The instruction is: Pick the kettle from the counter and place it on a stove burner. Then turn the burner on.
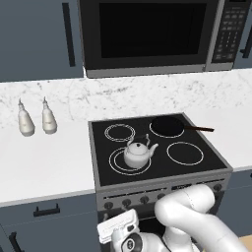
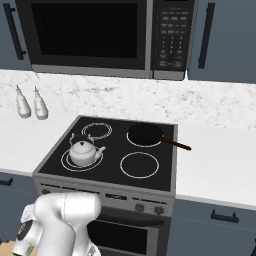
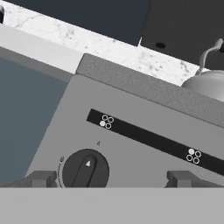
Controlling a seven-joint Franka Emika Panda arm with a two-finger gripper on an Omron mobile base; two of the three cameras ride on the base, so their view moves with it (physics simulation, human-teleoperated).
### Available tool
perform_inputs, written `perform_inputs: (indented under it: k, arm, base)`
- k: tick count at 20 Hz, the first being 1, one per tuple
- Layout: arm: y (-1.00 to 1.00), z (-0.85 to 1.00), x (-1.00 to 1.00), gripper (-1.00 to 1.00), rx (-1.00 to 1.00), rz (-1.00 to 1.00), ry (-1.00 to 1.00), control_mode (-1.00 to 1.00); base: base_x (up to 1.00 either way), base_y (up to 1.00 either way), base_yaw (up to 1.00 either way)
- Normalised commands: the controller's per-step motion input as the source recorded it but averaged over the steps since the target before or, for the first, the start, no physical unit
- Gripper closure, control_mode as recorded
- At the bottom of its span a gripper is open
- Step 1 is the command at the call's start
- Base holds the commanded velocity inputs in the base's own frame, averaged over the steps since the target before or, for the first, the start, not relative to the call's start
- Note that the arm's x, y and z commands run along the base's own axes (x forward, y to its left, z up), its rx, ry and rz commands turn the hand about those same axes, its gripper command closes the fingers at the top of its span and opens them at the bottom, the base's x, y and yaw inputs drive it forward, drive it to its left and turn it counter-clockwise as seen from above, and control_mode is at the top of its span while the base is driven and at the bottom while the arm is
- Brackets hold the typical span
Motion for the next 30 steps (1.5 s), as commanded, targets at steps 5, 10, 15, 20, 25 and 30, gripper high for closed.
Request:
perform_inputs:
  k: [5,10,15,20,25,30]
  arm:
    - [0.0,-0.06,0.07,-1.0,0.01,0.06,0.0,-1.0]
    - [0.0,0.0,0.11,-1.0,0.02,0.05,0.0,-1.0]
    - [0.0,0.0,0.14,-1.0,0.01,0.03,0.0,-1.0]
    - [0.0,0.0,0.15,-1.0,0.01,0.02,0.0,-1.0]
    - [-0.02,0.0,0.14,-1.0,0.01,0.01,0.0,-1.0]
    - [-0.07,0.0,0.11,-1.0,0.01,0.0,0.0,-1.0]
  base:
    - [0.0,0.0,0.0]
    - [0.0,0.0,0.0]
    - [0.0,0.0,0.0]
    - [0.0,0.0,0.0]
    - [0.0,0.0,0.0]
    - [0.0,0.0,0.0]
